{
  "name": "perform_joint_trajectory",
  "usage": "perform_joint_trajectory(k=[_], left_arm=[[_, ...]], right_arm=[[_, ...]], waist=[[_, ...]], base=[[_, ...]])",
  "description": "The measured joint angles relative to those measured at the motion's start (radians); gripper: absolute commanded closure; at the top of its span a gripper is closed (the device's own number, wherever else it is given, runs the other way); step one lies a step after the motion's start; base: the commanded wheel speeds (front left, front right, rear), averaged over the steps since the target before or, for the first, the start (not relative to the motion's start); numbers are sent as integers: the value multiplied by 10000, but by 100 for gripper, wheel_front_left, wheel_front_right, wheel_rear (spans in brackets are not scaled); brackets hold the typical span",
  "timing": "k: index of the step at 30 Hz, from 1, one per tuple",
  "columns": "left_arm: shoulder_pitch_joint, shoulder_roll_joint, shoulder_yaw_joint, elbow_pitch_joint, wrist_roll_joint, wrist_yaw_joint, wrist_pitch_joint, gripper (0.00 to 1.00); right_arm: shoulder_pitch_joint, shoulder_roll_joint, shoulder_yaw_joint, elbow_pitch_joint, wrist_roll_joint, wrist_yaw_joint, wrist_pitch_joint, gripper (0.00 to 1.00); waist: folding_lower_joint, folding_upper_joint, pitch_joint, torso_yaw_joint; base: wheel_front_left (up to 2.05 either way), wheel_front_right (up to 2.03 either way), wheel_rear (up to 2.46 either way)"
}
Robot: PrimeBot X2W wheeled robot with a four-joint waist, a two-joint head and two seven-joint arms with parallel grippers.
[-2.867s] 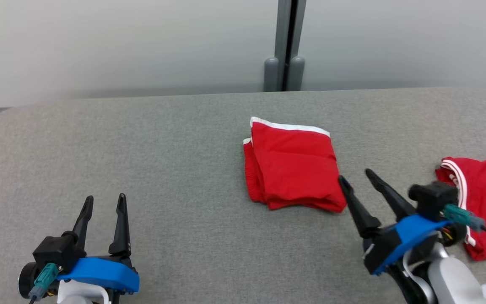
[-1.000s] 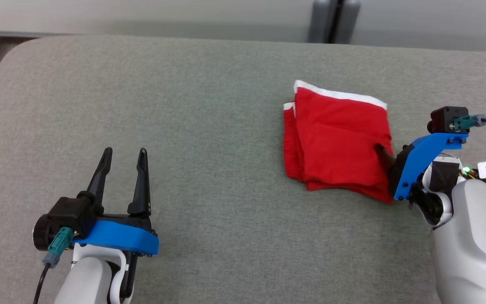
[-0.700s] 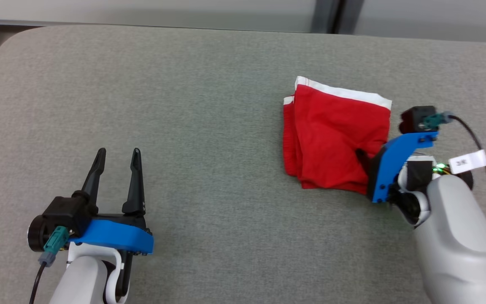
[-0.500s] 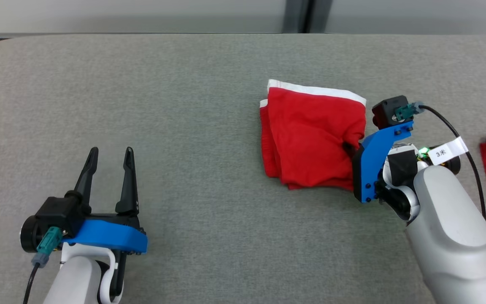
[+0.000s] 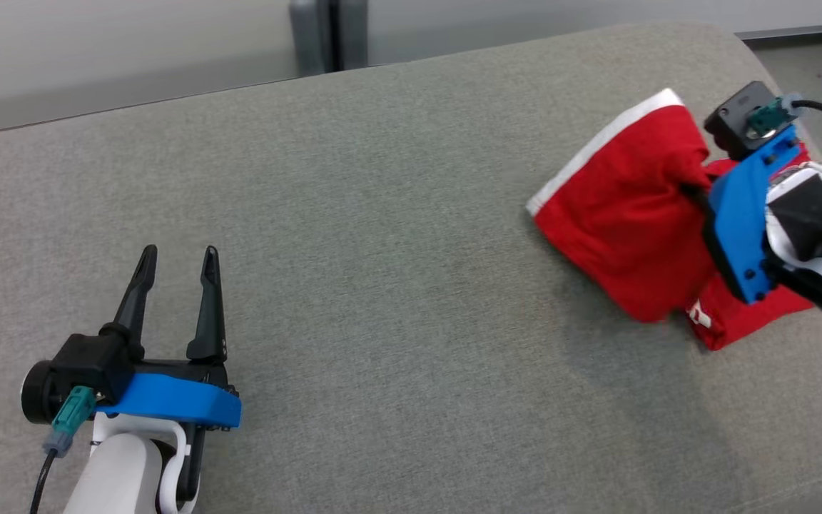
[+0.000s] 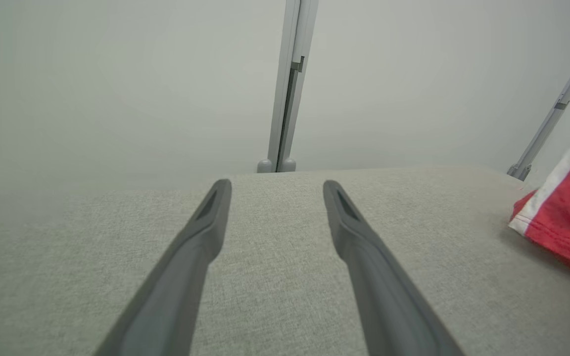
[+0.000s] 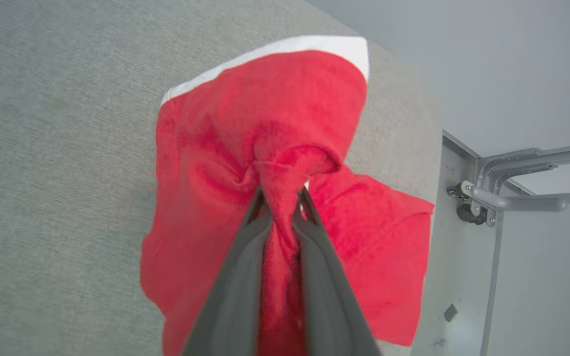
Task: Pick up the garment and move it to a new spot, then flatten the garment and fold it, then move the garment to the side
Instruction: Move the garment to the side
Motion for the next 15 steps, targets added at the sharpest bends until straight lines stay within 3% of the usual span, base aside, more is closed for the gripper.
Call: perform_joint_trajectory(k=[5,15], left_arm=[[-264,19,-142,-13,63,-79,0,0],[-598,330,-472,-65,251,-236,236,0]], right_arm=[[262,-1544,188,-88,190,0,-610,100],[871,-2452,-188,2132,-59,2,-3703,100]], waist=[[-1,0,65,-286],[0,0,643,119]], base=[[0,0,0],[0,0,0]])
